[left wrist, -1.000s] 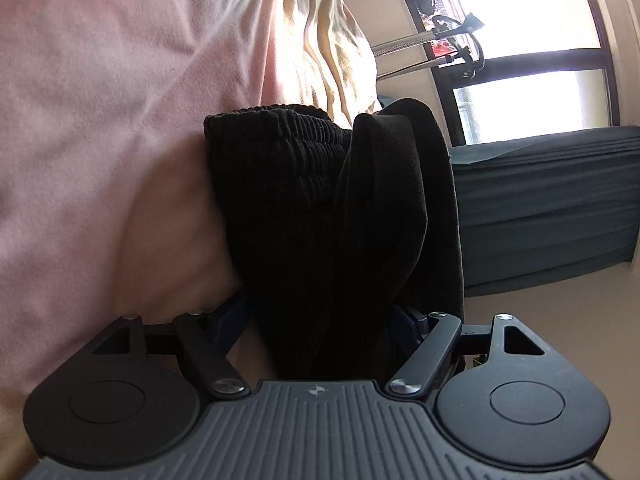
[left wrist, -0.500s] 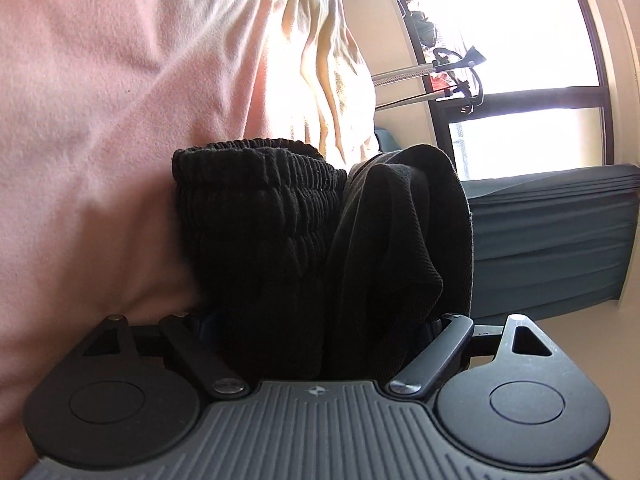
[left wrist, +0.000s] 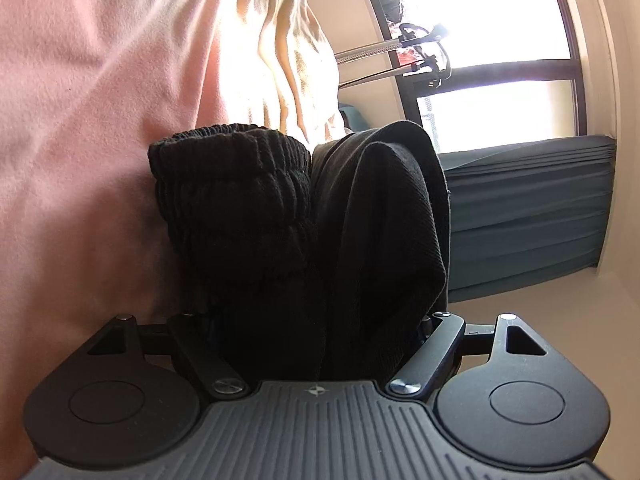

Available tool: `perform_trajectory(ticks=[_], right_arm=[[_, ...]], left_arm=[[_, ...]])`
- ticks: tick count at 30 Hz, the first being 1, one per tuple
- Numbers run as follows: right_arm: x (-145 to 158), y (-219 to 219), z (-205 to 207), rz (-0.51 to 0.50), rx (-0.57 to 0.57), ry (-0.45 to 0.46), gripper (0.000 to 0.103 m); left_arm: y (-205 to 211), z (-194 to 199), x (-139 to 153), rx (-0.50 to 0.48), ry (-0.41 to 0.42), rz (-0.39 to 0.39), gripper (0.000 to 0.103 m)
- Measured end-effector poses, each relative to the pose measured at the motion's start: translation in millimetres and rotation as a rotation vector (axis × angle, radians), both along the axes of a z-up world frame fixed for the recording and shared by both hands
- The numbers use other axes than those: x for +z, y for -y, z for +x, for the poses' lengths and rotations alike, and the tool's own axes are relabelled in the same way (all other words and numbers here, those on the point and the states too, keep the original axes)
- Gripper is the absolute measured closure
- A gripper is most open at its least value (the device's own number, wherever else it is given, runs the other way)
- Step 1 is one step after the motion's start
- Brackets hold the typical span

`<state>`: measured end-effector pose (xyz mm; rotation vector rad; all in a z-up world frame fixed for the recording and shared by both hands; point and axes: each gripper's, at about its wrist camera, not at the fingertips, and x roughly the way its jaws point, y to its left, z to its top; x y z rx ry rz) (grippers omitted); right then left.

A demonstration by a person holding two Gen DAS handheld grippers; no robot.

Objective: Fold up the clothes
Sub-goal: 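Lift and carry the bundle with both tools toward the pink garment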

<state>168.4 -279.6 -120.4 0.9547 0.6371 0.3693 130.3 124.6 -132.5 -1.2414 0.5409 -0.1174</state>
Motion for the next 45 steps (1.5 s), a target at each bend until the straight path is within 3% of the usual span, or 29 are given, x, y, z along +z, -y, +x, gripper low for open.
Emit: perform_trajectory(ticks=[2, 5, 10, 12, 14, 16, 20, 25, 32, 37, 41, 45], right_arm=[[-3, -4, 10, 0.026, 0.028, 0.019, 0.015], [-6, -9, 23, 0.016, 0.042, 0.024, 0.012], [-9, -15, 44, 0.009, 0.056, 0.008, 0.015], [-7, -20, 48, -0.031, 0.063, 0.007, 0.024], [-5, -22, 48, -0.055, 0.046, 0.008, 0.047], [-1, -23, 44, -0.072, 0.025, 0.020, 0.055], [29, -26, 36, -0.109, -0.010, 0.080, 0.062], [82, -8, 11, -0.126, -0.059, 0.181, 0.063], [159, 67, -37, -0.152, -0.202, 0.329, 0.063], [192, 136, -71, -0.198, -0.326, 0.451, 0.062], [185, 195, -85, -0.197, -0.432, 0.475, 0.062], [142, 254, -97, -0.129, -0.583, 0.450, 0.061]], left_arm=[[0, 7, -3, -0.006, -0.001, 0.020, 0.022], [0, 15, -6, -0.007, 0.001, 0.043, 0.022], [3, 25, -7, 0.009, 0.012, 0.088, 0.025], [2, 27, -6, 0.018, 0.012, 0.102, 0.032], [3, 25, -4, 0.024, 0.019, 0.114, 0.047], [4, 22, 0, 0.026, 0.030, 0.127, 0.055], [8, 16, 25, 0.011, 0.058, 0.167, 0.061], [29, 13, 64, -0.023, 0.107, 0.156, 0.061], [108, 19, 114, -0.134, 0.220, 0.095, 0.060], [185, 41, 126, -0.237, 0.279, 0.050, 0.059], [247, 64, 125, -0.318, 0.295, 0.058, 0.059], [313, 85, 115, -0.436, 0.290, 0.129, 0.059]])
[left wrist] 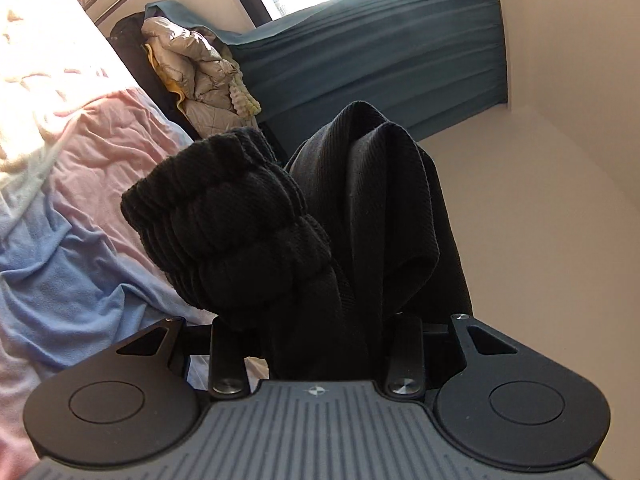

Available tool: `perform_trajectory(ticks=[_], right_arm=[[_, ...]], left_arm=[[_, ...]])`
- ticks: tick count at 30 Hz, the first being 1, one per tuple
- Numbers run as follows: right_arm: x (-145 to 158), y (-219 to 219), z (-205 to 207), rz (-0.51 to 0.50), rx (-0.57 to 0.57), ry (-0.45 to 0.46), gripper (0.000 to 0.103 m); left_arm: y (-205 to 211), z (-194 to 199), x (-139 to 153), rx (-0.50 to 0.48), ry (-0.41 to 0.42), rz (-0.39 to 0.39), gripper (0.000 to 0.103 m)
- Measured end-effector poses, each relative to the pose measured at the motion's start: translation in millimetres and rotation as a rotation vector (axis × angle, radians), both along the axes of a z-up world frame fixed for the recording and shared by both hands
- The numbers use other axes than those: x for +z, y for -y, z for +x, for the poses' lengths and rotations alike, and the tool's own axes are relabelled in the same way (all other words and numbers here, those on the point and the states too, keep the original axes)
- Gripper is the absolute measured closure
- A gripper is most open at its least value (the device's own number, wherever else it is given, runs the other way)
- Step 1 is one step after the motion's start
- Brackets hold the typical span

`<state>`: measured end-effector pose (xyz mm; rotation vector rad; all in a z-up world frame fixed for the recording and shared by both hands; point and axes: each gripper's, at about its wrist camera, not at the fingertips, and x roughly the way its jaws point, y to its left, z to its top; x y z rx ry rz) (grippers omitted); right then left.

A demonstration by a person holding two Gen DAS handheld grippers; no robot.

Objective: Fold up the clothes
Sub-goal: 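Lift and carry the bundle with both tools toward the pink garment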

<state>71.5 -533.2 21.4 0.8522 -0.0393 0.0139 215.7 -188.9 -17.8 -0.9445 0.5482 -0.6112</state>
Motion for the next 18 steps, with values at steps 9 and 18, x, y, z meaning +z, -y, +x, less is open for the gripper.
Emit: perform_trajectory(ticks=[9, 18], right_arm=[[-73, 56, 3, 0.079, -0.214, -0.027, 0.061], [-201, 82, 27, 0.559, -0.301, -0.304, 0.058]], left_arm=[[77, 74, -71, -0.109, -0.053, 0.061, 0.059], [100, 105, -133, -0.168, -0.077, 0.218, 0.047]])
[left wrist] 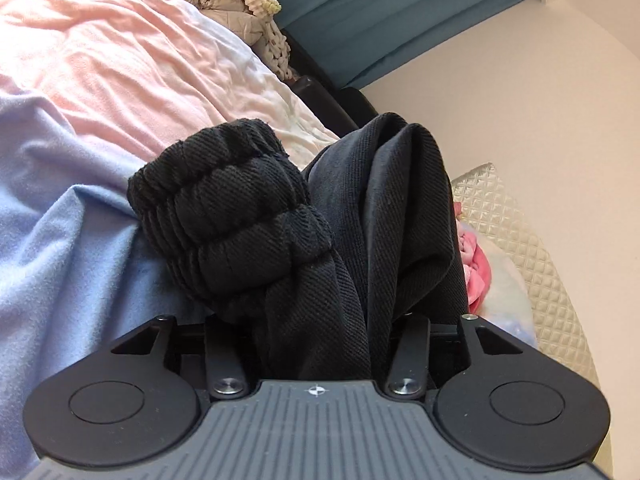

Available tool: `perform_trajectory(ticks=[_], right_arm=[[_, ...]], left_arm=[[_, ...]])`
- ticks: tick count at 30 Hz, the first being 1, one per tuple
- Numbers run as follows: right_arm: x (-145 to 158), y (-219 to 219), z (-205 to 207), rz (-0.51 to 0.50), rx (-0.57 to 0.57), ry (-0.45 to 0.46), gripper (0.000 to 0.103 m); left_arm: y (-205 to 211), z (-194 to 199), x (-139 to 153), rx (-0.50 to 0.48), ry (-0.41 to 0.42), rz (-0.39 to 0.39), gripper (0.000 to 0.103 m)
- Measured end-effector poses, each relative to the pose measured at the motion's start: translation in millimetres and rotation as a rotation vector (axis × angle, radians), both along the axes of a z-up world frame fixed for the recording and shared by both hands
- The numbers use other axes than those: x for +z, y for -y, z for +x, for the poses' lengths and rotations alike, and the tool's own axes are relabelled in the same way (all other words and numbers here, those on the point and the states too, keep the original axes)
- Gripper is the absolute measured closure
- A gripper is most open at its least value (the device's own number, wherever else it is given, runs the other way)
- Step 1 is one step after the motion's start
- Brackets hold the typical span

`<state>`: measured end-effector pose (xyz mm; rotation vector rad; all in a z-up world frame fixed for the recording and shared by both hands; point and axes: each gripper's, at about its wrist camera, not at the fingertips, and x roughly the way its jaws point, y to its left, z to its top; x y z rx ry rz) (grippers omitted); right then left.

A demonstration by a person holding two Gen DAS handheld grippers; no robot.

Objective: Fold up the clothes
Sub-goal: 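Lift and carry the bundle with both tools toward the pink garment, then lower the bundle onto the bed and open both tools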

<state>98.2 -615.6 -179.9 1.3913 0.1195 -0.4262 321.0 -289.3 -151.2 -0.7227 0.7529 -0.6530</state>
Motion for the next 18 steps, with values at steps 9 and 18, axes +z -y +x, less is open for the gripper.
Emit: perform_trajectory(ticks=[9, 18], right_arm=[[9, -4, -3, -0.042, -0.016, -0.030, 0.049], [89, -40, -43, -0.354, -0.212, -0.135, 0.016]], left_arm=[[-11, -14, 23, -0.021, -0.051, 0.105, 0.020], [-71, -77, 103, -0.030, 0.150, 0.333, 0.005]])
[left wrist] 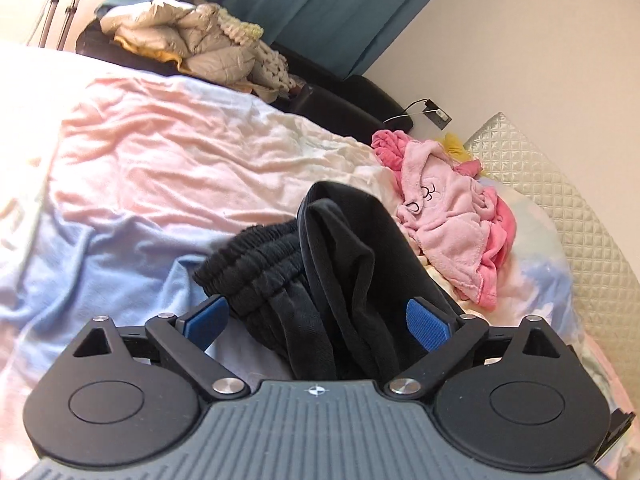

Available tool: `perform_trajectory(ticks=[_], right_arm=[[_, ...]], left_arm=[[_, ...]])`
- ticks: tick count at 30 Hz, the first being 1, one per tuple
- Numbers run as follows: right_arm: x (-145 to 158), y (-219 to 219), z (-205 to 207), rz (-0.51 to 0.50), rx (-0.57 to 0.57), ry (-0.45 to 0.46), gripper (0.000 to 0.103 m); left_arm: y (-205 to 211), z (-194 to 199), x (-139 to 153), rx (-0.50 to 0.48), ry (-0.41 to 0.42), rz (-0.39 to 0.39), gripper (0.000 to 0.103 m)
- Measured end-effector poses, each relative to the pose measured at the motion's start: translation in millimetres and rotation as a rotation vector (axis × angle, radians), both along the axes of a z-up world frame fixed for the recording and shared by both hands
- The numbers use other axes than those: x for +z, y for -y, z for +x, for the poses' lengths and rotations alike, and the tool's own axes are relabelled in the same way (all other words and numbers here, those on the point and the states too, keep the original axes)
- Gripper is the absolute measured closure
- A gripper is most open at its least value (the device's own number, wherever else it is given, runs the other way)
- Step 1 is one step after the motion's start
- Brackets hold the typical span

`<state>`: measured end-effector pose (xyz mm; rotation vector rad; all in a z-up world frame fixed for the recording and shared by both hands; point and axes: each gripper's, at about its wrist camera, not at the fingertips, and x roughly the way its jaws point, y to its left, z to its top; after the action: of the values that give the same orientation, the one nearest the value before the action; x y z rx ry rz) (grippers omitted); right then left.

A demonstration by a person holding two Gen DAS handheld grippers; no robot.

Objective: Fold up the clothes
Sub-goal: 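Lower the bundle onto the bed and open both tools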

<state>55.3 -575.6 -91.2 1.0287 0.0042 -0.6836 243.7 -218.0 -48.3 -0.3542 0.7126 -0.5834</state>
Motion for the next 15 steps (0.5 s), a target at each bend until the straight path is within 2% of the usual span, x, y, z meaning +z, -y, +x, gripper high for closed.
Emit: perform_trajectory(ticks=[3, 6, 11, 15], right_arm=[[30, -27, -2, -0.210, 0.008, -0.029, 0.016], [58, -68, -2, -0.363, 0.129, -0.016, 0.016], [89, -131, 0, -0.476, 0.332, 0.025, 0.016], [111, -188, -1, -0.574, 0.510, 0.033, 0.016]], left_arm=[[-29, -30, 35, 0.015, 0.139, 0.093, 0.003], [-65, -66, 65, 0.033, 0.214, 0.142, 0.002], [-124, -119, 100, 0.093, 0.346, 0.247, 0.000], [-167, -150, 115, 0.167, 0.411, 0.305, 0.000]])
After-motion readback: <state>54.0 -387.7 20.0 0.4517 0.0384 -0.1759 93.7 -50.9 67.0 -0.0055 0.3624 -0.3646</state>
